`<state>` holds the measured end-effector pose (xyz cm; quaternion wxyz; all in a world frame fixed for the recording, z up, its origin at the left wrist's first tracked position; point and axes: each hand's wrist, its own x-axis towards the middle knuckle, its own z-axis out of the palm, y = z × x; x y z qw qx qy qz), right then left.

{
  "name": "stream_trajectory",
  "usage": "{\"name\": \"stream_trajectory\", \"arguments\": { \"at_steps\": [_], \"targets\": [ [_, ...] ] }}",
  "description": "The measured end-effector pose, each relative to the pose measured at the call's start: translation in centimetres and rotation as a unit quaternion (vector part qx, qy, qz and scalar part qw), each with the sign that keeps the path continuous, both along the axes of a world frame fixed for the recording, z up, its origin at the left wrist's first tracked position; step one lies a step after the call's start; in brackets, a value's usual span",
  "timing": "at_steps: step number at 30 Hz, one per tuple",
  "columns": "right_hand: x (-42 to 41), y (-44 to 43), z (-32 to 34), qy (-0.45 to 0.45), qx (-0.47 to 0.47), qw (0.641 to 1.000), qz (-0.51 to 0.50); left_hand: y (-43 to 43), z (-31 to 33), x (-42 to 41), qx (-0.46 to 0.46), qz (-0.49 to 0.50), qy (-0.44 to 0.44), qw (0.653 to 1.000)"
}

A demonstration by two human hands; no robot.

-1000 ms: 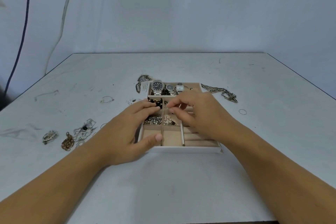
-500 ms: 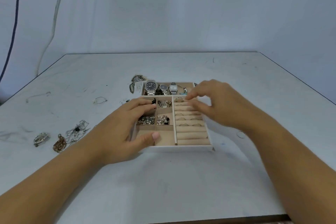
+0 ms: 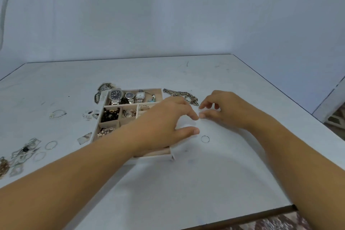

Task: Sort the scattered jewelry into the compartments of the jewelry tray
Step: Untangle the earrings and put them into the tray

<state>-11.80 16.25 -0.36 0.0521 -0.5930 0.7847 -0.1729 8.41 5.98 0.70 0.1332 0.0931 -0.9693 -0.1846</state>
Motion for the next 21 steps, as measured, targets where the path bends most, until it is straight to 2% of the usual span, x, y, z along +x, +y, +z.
{"name": "stream_trajectory", "arguments": {
  "at_steps": [11, 15, 21],
  "targets": [
    [-0.8, -1.0, -0.5, -0.072, 0.025, 0.997, 0.006, 1.3, -0.2, -3.5, -0.012, 0.026, -0.078, 0.997],
    [-0.8, -1.0, -0.5, -0.083, 0.041, 0.996, 0.012, 1.5, -0.3, -4.0, 0.013, 0.019, -0.093, 0.995],
    [-0.4, -0.1, -0.7, -0.125, -0.021, 0.992, 0.013, 1.5, -0.5, -4.1, 0.019, -0.016, -0.123, 0.992]
  ]
}}
